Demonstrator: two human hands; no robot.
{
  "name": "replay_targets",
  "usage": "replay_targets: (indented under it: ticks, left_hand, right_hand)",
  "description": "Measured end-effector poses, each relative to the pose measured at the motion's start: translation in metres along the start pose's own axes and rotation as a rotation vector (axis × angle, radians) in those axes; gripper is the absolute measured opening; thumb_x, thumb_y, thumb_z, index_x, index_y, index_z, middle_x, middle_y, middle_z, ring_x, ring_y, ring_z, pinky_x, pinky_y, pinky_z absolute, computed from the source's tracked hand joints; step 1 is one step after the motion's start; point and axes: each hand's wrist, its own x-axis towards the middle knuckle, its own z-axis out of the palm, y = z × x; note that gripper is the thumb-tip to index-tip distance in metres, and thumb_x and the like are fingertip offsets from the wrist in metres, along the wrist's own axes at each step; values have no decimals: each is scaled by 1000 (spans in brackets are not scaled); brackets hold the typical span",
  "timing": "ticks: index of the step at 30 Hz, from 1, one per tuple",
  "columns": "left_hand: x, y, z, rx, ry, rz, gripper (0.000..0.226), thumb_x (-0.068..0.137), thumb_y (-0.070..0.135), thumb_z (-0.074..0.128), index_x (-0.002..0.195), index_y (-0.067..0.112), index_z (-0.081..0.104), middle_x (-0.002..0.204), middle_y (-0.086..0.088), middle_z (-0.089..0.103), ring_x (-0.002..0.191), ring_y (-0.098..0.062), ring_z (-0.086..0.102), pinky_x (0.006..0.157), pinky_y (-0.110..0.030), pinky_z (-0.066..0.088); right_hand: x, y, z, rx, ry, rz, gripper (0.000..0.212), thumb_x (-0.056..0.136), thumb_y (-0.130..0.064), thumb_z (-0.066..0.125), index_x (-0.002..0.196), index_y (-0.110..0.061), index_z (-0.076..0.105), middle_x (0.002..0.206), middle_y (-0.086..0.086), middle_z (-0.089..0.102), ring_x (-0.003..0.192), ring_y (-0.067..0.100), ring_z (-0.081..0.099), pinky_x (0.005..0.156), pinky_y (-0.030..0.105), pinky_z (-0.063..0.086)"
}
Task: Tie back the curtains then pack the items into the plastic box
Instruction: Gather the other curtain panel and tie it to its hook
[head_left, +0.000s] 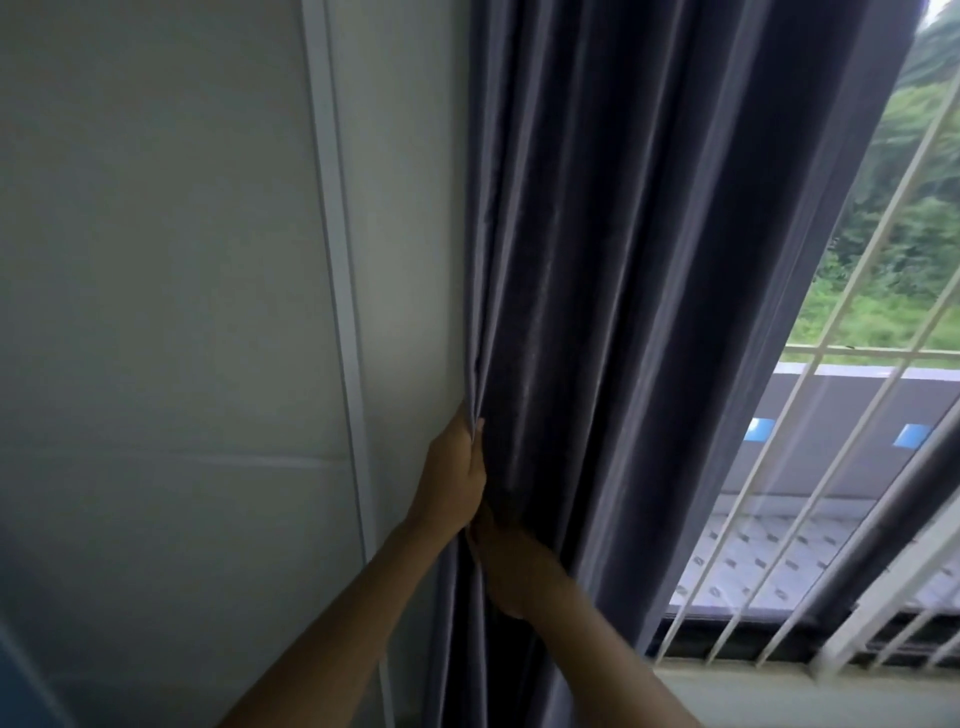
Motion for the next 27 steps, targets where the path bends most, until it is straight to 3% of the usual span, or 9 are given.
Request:
replay_targets:
  ticks: [2,5,7,10,13,16,23,25,27]
  left_hand:
    - [3,-1,-8,-3,41,13,34,102,19,31,135,24,38,127,5,54,115,0,52,101,-6,34]
    - [6,-3,-15,-16,56,12,32,100,27,31,131,31,38,128,11,53,119,0,50,102,-7,33]
    - [7,-5,-15,-12,55,11,33,102,23,30,134,29,35,132,10,49,121,2,46,105,-7,29]
    - [5,-3,-13,-24,44,-9,33,103,20,30,134,27,34,132,6,48,122,-1,46,106,-8,28]
    - [2,-2,-10,-27,25,-26,30,103,20,29,130,30,35,129,7,50,117,3,48,103,-6,30]
    - [1,-1,-8,-35,32,-36,31,103,17,31,131,28,37,125,4,55,114,1,52,101,-7,34]
    - [0,4,-6,-18,37,-21,31,103,16,30,132,28,35,120,12,54,106,15,49,95,-1,33]
    - [0,8,-6,-27,41,-15,31,103,15,30,131,27,36,121,11,53,106,17,48,94,0,33]
    - [-3,8,-4,-61,50,-16,31,103,14,30,131,25,37,122,7,53,107,14,49,95,0,33]
  right_hand:
    - [-11,2,-40,23,236,-98,61,93,-10,48,149,-19,27,152,16,29,129,36,43,103,45,43]
    - [-29,-5,-120,185,899,-244,49,88,-4,55,135,-16,53,145,13,41,129,29,42,108,35,38]
    - [-37,-8,-166,296,1244,-285,45,84,-3,61,128,-10,58,141,17,44,131,29,40,111,31,33]
    - [-37,-4,-203,408,1419,-281,59,85,-8,65,140,-8,44,149,19,30,141,27,28,117,28,26]
    - [-21,14,-202,575,1370,-226,76,86,-11,67,149,-8,25,150,10,34,137,19,37,114,30,33]
    - [-5,27,-165,751,1080,-97,81,88,-12,65,152,-20,15,145,5,45,125,13,50,107,31,41]
    - [10,52,-14,588,457,119,62,94,-2,40,148,-25,22,131,8,56,117,26,58,101,30,46]
    - [7,51,19,499,396,133,62,93,0,39,148,-24,23,129,10,59,114,24,61,101,33,48]
    - [4,45,39,387,389,108,55,97,-5,40,148,-20,27,132,8,58,114,19,61,102,25,46]
